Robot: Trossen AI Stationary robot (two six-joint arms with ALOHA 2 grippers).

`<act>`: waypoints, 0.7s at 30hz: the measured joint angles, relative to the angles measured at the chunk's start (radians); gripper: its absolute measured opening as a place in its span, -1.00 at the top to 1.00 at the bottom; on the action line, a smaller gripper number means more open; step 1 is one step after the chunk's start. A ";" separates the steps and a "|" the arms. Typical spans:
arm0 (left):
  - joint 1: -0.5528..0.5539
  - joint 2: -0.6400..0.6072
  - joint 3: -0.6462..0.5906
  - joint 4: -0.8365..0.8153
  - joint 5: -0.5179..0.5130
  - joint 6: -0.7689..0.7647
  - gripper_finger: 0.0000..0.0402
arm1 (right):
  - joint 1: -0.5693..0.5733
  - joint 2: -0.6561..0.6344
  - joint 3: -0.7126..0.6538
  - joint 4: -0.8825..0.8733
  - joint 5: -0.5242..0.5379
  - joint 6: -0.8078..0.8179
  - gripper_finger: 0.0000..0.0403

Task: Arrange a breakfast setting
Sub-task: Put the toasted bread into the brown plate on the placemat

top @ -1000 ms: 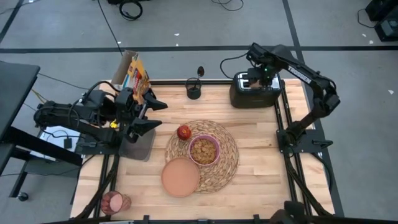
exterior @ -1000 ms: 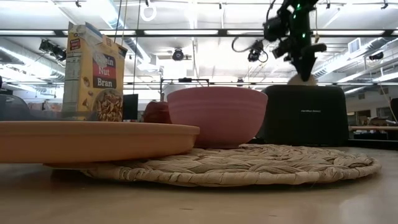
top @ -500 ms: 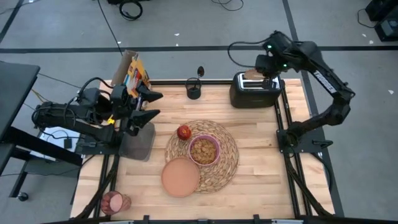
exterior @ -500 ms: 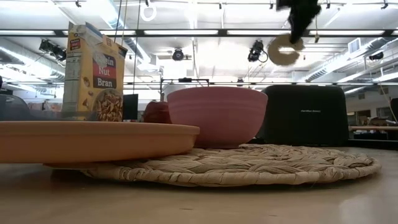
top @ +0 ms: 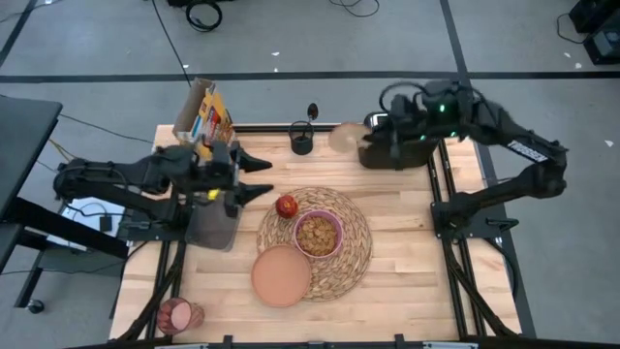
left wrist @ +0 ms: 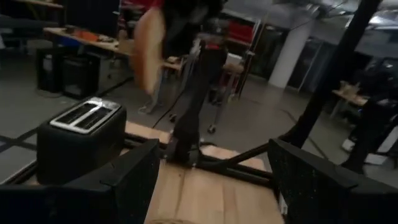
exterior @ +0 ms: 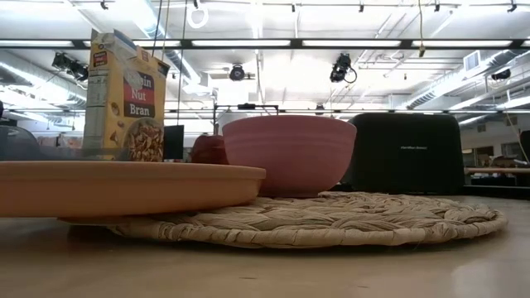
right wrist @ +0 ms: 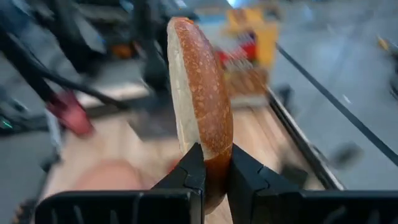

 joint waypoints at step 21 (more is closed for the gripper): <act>-0.103 0.203 0.000 0.326 -0.194 0.098 -0.45 | 0.404 0.208 -0.145 0.720 0.283 0.127 0.81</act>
